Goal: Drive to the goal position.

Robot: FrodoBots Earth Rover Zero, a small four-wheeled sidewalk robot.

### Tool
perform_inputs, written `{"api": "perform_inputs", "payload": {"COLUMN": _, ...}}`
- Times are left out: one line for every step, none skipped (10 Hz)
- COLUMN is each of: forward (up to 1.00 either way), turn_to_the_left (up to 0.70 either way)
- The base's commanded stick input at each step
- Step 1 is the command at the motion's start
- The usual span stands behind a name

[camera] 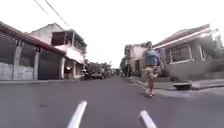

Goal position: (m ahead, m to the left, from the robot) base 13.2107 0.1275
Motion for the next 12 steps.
{"api": "perform_inputs", "payload": {"forward": 1.00, "turn_to_the_left": -0.40}}
{"api": "perform_inputs", "payload": {"forward": 1.00, "turn_to_the_left": -0.40}}
{"api": "perform_inputs", "payload": {"forward": 1.00, "turn_to_the_left": -0.40}}
{"api": "perform_inputs", "payload": {"forward": 1.00, "turn_to_the_left": -0.40}}
{"api": "perform_inputs", "payload": {"forward": 1.00, "turn_to_the_left": -0.40}}
{"api": "perform_inputs", "payload": {"forward": 1.00, "turn_to_the_left": -0.40}}
{"api": "perform_inputs", "payload": {"forward": 1.00, "turn_to_the_left": -0.40}}
{"api": "perform_inputs", "payload": {"forward": 1.00, "turn_to_the_left": -0.40}}
{"api": "perform_inputs", "payload": {"forward": 1.00, "turn_to_the_left": -0.40}}
{"api": "perform_inputs", "payload": {"forward": 1.00, "turn_to_the_left": -0.19}}
{"api": "perform_inputs", "payload": {"forward": 1.00, "turn_to_the_left": 0.00}}
{"api": "perform_inputs", "payload": {"forward": 1.00, "turn_to_the_left": 0.00}}
